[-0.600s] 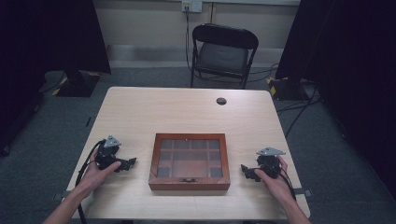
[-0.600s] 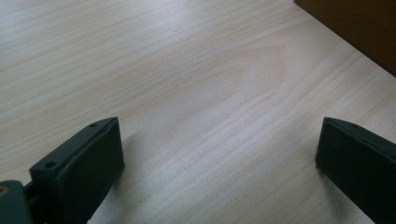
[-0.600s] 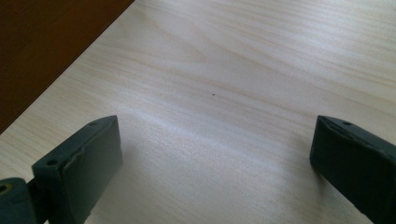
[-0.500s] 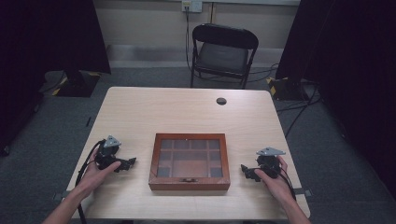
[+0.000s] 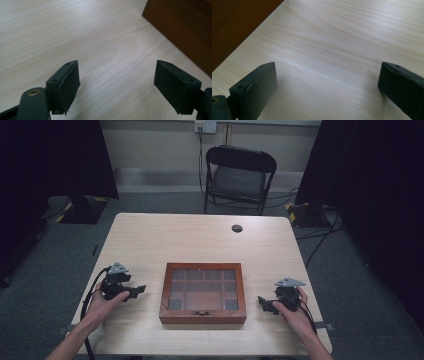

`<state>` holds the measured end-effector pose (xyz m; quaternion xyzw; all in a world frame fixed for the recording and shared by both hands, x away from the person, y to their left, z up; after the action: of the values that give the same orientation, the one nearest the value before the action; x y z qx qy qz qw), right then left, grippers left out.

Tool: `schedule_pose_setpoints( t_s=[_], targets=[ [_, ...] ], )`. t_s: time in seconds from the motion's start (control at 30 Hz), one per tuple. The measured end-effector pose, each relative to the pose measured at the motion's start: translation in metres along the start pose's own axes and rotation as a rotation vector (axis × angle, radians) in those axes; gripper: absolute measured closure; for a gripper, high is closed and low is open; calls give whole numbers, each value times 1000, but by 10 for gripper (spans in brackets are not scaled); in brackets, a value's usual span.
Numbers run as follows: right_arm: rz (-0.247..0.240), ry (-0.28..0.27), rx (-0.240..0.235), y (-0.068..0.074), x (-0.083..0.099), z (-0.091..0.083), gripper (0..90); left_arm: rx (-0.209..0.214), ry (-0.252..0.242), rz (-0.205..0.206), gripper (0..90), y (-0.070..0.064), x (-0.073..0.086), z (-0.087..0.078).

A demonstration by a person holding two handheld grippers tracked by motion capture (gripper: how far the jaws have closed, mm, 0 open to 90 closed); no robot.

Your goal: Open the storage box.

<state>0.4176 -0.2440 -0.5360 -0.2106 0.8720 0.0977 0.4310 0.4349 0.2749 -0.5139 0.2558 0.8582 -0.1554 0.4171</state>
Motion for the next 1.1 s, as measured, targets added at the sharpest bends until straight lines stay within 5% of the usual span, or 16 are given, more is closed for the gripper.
schedule_pose_setpoints(
  t_s=[0.33,1.1],
  targets=[
    [2,4,0,0,0,0,9,69,-51,-29,255,-15,-13,-9],
    [1,7,2,-1,0,1,0,240,-85,38,272,-72,-46,-12]
  ],
)
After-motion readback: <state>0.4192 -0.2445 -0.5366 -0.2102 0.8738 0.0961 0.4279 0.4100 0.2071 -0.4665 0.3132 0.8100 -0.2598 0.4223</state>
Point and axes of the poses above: each handheld gripper's, and its own axes: z roughly forward along the jaws, x roughly out of its underside, y roughly to its left, the point moved 5 cm from there along z, roughly forward along the jaws, and after that the axes turned 7 degrees about -y, right-handed, at the moved point
